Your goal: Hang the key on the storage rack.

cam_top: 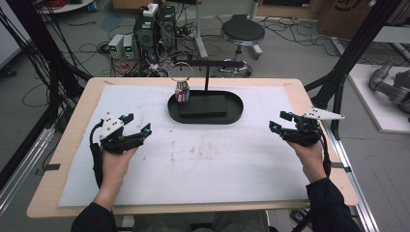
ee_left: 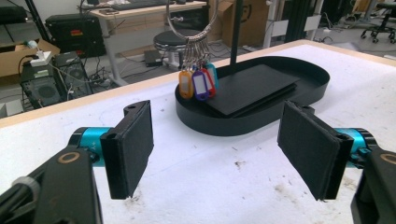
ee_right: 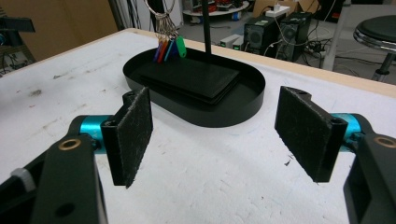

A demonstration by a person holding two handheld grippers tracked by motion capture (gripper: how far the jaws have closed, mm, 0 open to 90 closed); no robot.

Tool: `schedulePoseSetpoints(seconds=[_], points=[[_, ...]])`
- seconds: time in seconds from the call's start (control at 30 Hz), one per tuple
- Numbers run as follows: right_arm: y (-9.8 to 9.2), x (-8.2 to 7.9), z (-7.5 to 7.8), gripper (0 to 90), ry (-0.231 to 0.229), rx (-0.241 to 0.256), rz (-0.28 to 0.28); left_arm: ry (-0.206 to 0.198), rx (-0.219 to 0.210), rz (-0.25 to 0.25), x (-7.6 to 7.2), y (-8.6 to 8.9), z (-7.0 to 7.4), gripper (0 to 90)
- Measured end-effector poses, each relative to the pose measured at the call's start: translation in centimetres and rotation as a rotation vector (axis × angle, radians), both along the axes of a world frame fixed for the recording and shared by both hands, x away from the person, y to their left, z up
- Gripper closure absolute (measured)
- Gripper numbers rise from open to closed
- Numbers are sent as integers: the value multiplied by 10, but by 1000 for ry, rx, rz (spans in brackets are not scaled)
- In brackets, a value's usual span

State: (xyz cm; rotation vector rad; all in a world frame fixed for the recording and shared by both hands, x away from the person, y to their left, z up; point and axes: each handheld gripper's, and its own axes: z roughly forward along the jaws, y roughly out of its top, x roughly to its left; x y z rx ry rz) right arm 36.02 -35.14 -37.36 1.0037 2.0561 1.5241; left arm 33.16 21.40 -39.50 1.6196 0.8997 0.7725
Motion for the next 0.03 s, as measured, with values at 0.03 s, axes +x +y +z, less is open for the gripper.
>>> schedulePoseSetpoints(seconds=[0.03], points=[[0, 0, 0, 280, 0, 0, 0, 0, 0, 0, 0, 0, 0, 267]])
